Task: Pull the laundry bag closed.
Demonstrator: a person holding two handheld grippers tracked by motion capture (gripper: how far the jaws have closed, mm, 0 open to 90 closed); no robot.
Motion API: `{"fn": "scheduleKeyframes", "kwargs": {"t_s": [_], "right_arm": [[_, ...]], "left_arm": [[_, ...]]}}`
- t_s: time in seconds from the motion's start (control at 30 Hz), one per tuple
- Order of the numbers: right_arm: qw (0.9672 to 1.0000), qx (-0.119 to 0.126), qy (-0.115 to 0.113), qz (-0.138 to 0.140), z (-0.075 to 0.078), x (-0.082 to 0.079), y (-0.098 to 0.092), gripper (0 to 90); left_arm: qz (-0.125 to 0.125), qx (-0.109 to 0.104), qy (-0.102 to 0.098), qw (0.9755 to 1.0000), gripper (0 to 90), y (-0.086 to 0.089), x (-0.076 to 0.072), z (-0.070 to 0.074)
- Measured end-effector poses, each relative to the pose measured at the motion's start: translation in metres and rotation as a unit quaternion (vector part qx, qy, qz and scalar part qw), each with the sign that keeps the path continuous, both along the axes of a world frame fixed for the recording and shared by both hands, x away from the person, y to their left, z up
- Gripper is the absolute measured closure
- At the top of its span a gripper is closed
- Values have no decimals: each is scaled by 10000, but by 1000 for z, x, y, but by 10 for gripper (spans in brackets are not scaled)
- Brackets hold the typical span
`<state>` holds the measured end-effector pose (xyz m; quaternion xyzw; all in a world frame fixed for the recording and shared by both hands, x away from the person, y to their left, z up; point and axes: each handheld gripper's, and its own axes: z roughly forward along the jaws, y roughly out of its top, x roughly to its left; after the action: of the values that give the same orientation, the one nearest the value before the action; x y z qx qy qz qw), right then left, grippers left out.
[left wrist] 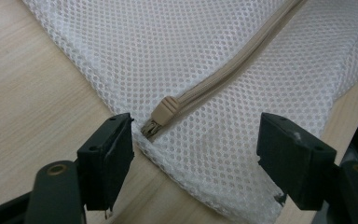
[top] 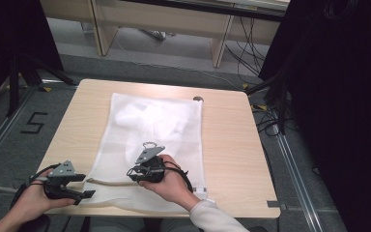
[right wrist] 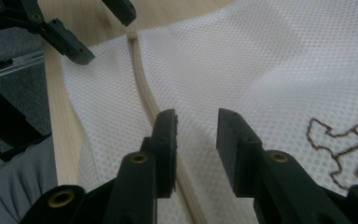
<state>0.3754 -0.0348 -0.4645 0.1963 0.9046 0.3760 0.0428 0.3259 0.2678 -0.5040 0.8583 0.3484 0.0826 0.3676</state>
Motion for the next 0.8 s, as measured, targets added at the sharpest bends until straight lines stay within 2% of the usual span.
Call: {"fn": "scheduleKeyframes", "kwargs": {"t_s": [0.03, 0.07, 0.17, 0.2, 0.23, 0.3, 0.33, 0.4, 0.47, 0.5, 0.57, 0.63, 0.73, 0.8], "right_arm": [[10000, 65, -57, -29, -1, 0, 4, 696], [10000, 33, -57, 71, -1, 0, 7, 699], [9998, -25, -122, 124, -2, 1, 14, 707], [9998, -26, -149, 130, -2, 1, 16, 707], [9998, -9, -57, 172, -1, 1, 20, 709], [9998, -19, -105, 190, -2, 1, 22, 710], [9999, 4, -25, 153, -2, 0, 24, 710], [9996, -31, -69, 271, -2, 1, 27, 710], [9996, -20, -45, 274, -1, 1, 32, 712], [9992, -19, -85, 387, -1, 2, 34, 713], [9995, -19, -55, 325, -1, 2, 38, 718], [9992, -32, -40, 385, -2, 2, 43, 740], [9990, -57, -4, 441, -4, 2, 51, 750], [9987, -68, 4, 497, -5, 3, 59, 761]], "left_arm": [[-3, -1, 1, 10000, 266, 0, 0, 0], [-3, -2, 0, 10000, 266, 0, 0, 0], [-3, -4, 2, 10000, 265, 0, 0, 0], [108, -134, 73, 9998, 266, -2, -1, -1], [104, -135, 66, 9998, 265, -2, -1, -1], [126, -103, 67, 9998, 266, -2, -2, -1], [104, -128, 79, 9998, 266, -2, -1, -2], [109, -76, 70, 9999, 266, -2, -1, -1], [126, -107, 73, 9998, 266, -2, -1, -1], [122, -109, 72, 9998, 266, -2, -1, -1], [125, -89, 78, 9999, 267, -2, -1, -1], [96, -122, 79, 9998, 268, -3, -1, -1], [15, -17, 0, 10000, 268, -1, 0, -1], [64, -69, 26, 10000, 267, -2, -1, -1]]}}
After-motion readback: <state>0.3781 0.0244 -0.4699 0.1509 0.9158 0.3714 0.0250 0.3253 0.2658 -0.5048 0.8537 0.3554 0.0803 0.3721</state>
